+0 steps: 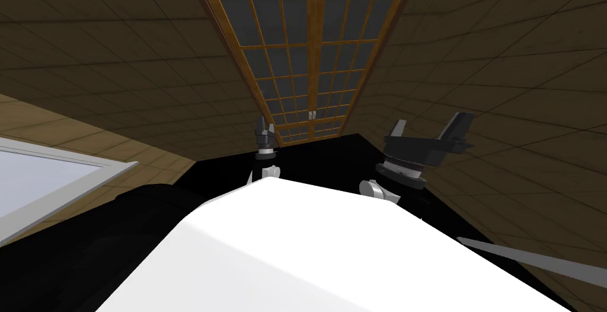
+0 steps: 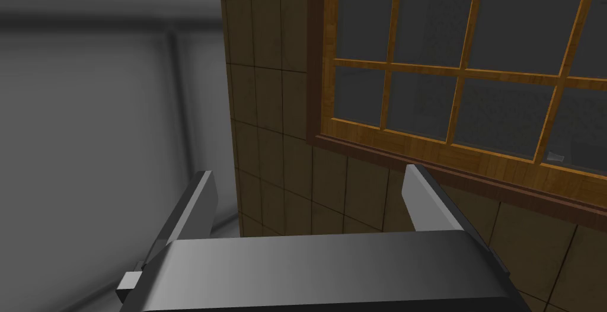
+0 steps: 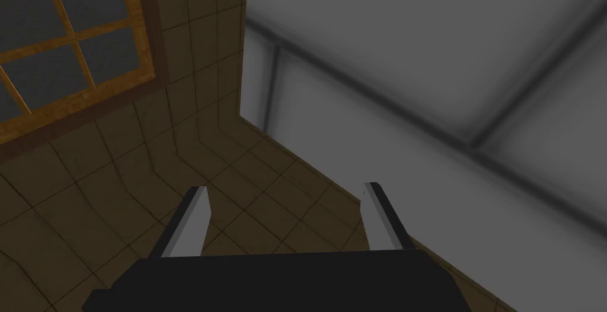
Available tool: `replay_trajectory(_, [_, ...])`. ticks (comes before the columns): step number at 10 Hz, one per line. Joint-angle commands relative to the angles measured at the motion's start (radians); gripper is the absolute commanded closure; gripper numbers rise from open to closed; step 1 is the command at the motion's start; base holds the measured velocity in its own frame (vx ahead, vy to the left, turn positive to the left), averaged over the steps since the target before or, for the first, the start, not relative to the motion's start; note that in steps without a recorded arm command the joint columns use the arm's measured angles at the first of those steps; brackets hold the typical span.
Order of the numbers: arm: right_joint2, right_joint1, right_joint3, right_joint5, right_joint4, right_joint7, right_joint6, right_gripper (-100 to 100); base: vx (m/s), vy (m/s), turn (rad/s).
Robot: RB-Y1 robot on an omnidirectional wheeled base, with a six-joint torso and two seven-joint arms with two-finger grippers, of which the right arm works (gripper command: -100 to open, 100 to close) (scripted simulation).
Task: Pull the door open
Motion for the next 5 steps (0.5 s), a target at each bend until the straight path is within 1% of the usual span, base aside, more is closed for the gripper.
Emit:
replay_trajectory(1, [-0.013, -0.006, 0.011, -0.017, 0.032, -0.027, -0.009, -100, 0.108, 0.109, 0.088])
replay_trajectory(4, [-0.034, -0.016, 0.03, -0.048, 0.089, -0.076, -0.026, -100, 0.184, -0.017, 0.084])
replay_trajectory(5, [-0.039, -0.018, 0.034, -0.055, 0.102, -0.087, -0.029, -100, 0.125, -0.007, 0.06])
